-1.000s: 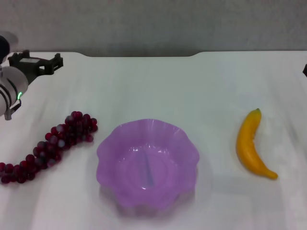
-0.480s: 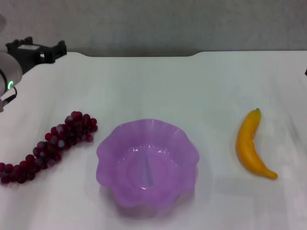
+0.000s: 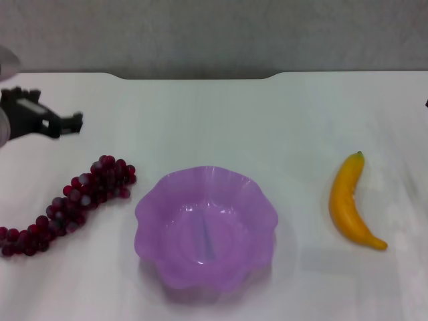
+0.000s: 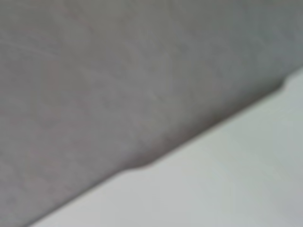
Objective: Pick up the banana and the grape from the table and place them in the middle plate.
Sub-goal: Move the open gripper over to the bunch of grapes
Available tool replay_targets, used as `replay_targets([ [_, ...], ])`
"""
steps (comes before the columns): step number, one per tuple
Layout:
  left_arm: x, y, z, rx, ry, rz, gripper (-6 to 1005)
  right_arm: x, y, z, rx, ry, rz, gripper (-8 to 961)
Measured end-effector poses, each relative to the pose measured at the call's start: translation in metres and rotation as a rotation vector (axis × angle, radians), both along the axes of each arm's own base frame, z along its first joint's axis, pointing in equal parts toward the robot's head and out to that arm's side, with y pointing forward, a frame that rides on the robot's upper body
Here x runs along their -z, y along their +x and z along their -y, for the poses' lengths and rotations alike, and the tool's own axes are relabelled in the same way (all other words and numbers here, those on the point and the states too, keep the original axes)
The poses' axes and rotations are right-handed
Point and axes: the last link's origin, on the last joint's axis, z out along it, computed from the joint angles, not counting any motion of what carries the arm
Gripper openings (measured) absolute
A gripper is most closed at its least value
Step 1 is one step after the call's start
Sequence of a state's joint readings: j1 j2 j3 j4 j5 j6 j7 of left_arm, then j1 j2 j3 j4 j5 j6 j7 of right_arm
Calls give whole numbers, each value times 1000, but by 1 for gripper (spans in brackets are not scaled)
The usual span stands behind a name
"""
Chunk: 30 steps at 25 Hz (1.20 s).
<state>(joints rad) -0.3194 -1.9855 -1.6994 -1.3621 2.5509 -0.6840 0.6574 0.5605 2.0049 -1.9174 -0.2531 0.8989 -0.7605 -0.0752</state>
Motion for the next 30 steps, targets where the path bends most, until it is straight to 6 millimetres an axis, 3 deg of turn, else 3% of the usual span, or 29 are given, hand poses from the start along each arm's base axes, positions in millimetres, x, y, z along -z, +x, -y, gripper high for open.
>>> replay_targets([
  [6, 28, -7, 8, -16, -174, -54, 881, 0, -1, -1, 0, 0, -2, 893],
  [11, 52, -25, 3, -87, -267, -64, 880, 0, -2, -1, -3, 0, -4, 893],
  [22, 67, -53, -6, -121, -239, -160, 877, 1, -2, -1, -3, -1, -7, 892],
  [30, 75, -62, -8, -143, -263, -177, 875, 2, -4, -2, -9, -3, -7, 891],
])
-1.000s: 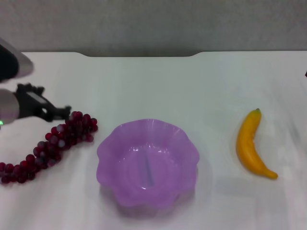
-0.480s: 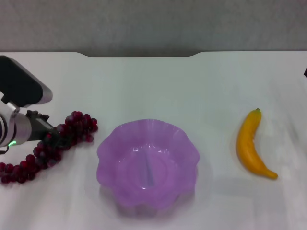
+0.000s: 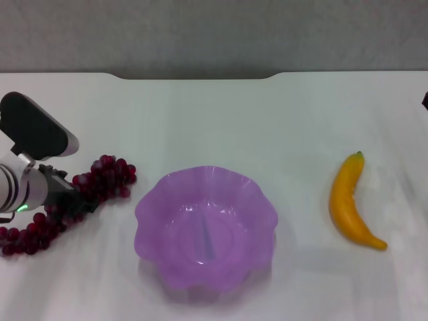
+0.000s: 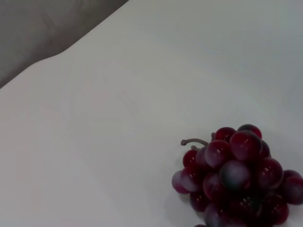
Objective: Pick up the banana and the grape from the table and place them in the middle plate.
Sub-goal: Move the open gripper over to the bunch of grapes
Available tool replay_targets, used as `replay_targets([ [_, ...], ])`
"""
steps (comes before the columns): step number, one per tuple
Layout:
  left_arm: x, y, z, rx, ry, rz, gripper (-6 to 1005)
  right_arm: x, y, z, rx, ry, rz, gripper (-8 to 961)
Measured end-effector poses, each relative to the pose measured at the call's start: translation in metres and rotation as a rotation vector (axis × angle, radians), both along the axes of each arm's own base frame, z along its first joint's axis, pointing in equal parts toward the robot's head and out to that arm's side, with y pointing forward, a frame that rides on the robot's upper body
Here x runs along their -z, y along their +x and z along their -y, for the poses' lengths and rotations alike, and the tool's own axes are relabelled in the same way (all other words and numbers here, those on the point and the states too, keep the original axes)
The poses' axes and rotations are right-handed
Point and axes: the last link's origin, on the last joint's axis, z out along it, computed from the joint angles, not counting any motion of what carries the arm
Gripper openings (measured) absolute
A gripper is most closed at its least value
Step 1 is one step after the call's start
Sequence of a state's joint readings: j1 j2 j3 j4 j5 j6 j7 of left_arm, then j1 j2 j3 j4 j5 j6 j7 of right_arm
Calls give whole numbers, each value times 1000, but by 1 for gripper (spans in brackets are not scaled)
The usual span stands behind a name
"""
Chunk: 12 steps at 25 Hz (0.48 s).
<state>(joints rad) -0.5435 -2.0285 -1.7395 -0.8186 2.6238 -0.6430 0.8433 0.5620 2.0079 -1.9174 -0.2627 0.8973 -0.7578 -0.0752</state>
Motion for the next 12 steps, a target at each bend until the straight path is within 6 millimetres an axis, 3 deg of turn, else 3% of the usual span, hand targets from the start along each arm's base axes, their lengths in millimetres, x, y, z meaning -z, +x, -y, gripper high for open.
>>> replay_targets([
  [12, 4, -5, 0, -27, -22, -12, 843, -1, 0, 1, -4, 5, 2, 890],
])
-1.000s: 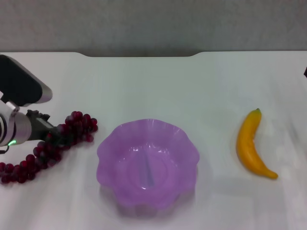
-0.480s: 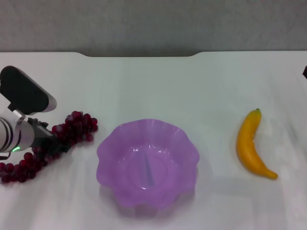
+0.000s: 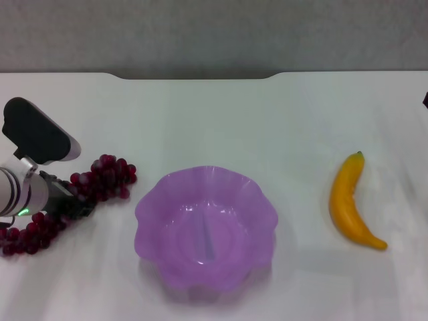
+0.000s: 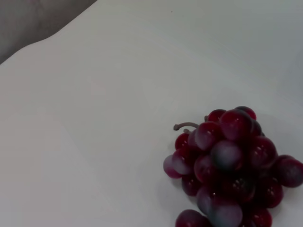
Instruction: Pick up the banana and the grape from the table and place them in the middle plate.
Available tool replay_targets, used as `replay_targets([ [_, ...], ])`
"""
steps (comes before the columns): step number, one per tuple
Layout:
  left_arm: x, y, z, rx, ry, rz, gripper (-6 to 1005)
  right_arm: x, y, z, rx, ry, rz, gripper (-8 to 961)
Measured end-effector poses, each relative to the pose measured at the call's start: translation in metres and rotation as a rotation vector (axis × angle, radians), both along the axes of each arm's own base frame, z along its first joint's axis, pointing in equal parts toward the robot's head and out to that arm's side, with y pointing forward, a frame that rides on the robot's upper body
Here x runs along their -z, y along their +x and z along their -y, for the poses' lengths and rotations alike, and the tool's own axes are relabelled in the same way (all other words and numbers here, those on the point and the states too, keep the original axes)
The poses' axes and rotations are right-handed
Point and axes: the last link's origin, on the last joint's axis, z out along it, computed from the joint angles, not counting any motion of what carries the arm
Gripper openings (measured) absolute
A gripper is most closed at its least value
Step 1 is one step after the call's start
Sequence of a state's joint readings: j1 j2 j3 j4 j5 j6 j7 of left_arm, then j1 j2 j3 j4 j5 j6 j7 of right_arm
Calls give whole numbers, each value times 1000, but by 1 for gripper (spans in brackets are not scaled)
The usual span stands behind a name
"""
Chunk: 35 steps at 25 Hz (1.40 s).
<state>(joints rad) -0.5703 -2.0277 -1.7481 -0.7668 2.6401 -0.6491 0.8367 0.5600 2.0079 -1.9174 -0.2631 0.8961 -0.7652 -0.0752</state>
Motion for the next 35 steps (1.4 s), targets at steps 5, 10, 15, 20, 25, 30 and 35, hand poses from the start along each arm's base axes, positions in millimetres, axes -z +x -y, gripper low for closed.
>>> replay_targets([
  [5, -1, 4, -2, 13, 5, -8, 699, 0, 1, 1, 3, 3, -2, 890],
  [10, -5, 11, -4, 11, 23, 18, 572, -1, 1, 1, 2, 4, -2, 889],
  [15, -7, 11, -6, 9, 36, 16, 534, -1, 1, 1, -1, 4, 0, 889],
  [20, -7, 10, -5, 8, 40, 15, 512, 0, 0, 1, -2, 4, 0, 889],
  [25, -7, 10, -6, 11, 39, 13, 486, 0, 0, 1, -2, 4, -1, 888],
  [30, -7, 10, -6, 13, 38, 11, 444, 0, 0, 1, -2, 4, -1, 888],
  [35, -8, 11, -7, 19, 50, 14, 419, 0, 0, 1, -1, 4, -1, 887],
])
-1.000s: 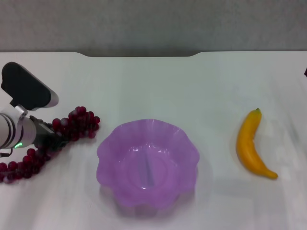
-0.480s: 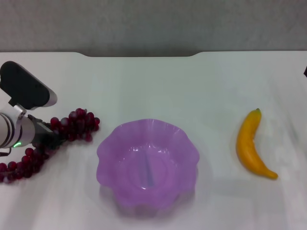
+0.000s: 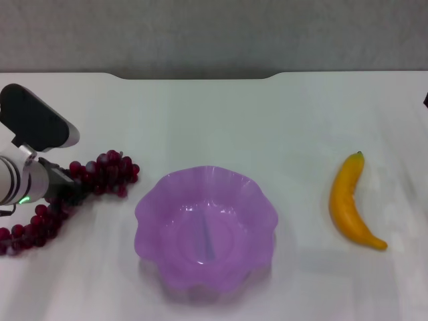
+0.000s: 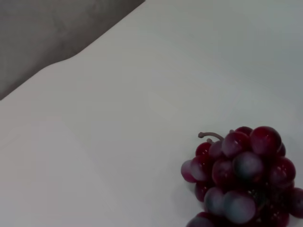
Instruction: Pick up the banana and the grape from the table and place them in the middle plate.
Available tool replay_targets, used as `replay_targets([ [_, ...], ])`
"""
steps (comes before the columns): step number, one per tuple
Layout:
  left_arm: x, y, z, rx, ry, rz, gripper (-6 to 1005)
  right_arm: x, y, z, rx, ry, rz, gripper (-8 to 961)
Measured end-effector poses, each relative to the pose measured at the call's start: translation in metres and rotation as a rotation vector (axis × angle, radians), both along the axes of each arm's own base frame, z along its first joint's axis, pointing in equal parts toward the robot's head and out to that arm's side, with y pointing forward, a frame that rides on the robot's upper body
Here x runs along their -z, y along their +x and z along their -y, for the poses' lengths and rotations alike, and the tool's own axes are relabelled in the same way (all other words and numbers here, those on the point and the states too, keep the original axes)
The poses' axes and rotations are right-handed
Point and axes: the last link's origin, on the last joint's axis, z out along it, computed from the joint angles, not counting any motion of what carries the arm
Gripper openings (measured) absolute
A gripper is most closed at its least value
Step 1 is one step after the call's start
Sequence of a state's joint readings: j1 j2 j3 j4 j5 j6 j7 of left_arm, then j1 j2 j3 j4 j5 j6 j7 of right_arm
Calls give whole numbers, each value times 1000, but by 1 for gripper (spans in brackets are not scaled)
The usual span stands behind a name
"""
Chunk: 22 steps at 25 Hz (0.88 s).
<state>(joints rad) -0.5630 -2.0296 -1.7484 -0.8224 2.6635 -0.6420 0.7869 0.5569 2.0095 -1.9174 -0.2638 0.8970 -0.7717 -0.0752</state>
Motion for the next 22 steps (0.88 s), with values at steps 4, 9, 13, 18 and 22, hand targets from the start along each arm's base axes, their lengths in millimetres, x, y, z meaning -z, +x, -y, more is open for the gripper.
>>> replay_targets([
  [4, 0, 3, -1, 6, 8, 12, 416, 0, 1, 0, 2, 1, -1, 887],
  [9, -4, 8, -2, 13, 6, 19, 400, 0, 1, 1, 3, 0, 0, 887],
  [13, -5, 9, -1, 14, 8, 20, 398, 0, 1, 1, 3, -1, 1, 886],
  [18, -5, 8, -2, 17, 17, 21, 396, 0, 1, 1, 2, -1, 1, 886],
  [22, -7, 8, -3, 7, 29, 32, 391, 0, 0, 0, -1, -1, 0, 885],
])
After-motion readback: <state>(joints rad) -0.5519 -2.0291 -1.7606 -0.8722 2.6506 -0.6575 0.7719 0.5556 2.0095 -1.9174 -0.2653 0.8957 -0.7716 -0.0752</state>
